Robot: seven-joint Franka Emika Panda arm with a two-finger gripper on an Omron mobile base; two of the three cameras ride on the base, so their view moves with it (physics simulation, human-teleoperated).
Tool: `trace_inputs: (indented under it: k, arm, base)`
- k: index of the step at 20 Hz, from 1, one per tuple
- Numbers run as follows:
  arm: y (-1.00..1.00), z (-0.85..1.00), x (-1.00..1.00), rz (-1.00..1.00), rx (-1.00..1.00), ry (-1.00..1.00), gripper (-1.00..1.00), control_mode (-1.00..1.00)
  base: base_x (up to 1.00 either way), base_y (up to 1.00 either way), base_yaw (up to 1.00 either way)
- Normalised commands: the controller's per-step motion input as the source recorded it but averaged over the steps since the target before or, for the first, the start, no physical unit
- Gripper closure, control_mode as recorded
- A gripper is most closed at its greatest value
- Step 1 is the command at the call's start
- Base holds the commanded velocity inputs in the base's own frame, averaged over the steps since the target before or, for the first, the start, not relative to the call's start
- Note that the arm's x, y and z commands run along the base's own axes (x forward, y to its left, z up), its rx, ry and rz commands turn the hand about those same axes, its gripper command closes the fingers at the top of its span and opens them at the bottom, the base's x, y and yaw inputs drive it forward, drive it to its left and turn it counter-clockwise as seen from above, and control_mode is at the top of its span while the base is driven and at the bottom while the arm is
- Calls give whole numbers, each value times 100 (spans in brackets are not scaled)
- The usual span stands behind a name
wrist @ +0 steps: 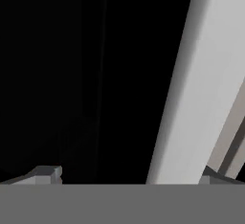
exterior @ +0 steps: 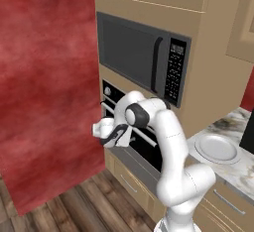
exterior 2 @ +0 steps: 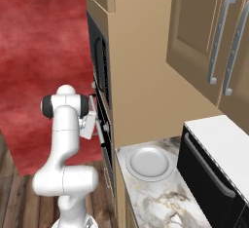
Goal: Take the baked cake out of the oven and place it on the plate for cooling. Then close the oven door.
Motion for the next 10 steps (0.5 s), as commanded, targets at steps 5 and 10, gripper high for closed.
trace_inputs:
  k: [5, 10]
  arm:
    - [-50, -10, 33, 0, 0, 0, -100, -100]
    - [-45, -30, 26, 0, 6, 2, 100, -100]
  base:
    - [0, 0, 0]
    - [0, 0, 0]
